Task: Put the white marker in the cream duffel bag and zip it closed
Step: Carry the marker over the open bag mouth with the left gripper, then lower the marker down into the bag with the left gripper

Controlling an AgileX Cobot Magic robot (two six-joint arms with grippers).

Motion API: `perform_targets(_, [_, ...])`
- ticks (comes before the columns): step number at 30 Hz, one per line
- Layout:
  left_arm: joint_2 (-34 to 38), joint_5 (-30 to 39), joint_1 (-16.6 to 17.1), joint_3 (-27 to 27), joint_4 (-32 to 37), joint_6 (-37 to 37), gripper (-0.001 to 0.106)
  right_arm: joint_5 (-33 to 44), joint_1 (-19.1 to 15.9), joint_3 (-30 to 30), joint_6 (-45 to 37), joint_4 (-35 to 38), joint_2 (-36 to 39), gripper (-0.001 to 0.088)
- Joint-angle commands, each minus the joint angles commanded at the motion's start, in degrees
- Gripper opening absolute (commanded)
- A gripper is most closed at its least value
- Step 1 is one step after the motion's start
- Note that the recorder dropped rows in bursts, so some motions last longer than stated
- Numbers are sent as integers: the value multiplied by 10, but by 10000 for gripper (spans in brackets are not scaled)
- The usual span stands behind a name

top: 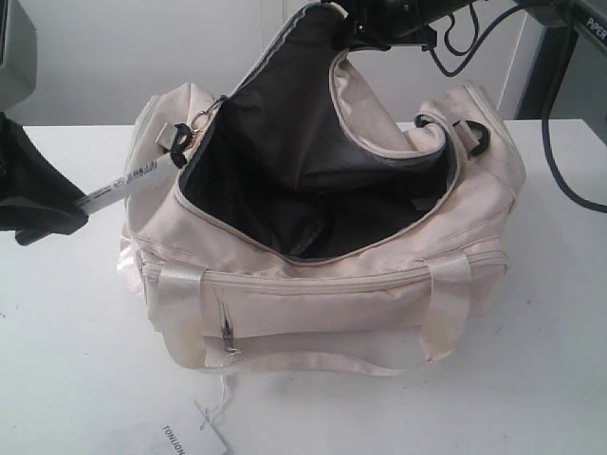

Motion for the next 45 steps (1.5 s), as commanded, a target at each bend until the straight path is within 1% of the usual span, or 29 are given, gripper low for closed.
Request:
perform_targets(5, [18, -14, 0, 0, -24, 67, 0, 0, 0, 0, 0, 0, 0, 0])
perform_targets(9, [36, -42, -1, 0, -24, 70, 0, 0, 0, 0, 0, 0, 0, 0])
perform_targets(11, [46, -64, -14, 0, -24, 78, 0, 0, 0, 0, 0, 0, 0, 0])
perform_targets(14, [62, -97, -46, 0, -24, 135, 0, 0, 0, 0, 0, 0, 0, 0])
perform_targets(16, [76, -126, -65, 0, -24, 161, 0, 0, 0, 0, 0, 0, 0, 0])
perform_targets(18, [92, -168, -81, 0, -24, 173, 0, 0, 0, 0, 0, 0, 0, 0])
perform_targets(22, [125, -249, -109, 0, -13, 175, 0, 0, 0, 0, 0, 0, 0, 0])
perform_targets(24, [139, -279, -123, -1, -10, 199, 0, 0, 0, 0, 0, 0, 0, 0])
perform_targets(26, [153, -282, -134, -9, -10, 225, 0, 0, 0, 0, 0, 0, 0, 0])
perform_targets(30, [185, -288, -153, -40, -10, 229, 0, 0, 0, 0, 0, 0, 0, 0])
perform_targets(34, [222, -280, -154, -78, -10, 234, 0, 0, 0, 0, 0, 0, 0, 0])
perform_targets(37, [261, -274, -154, -120, -10, 286, 0, 0, 0, 0, 0, 0, 0, 0])
perform_targets(43, [315, -278, -167, -155, -11, 321, 0, 0, 0, 0, 0, 0, 0, 0])
perform_targets(45, [334, -297, -179, -167, -11, 328, 0, 0, 0, 0, 0, 0, 0, 0])
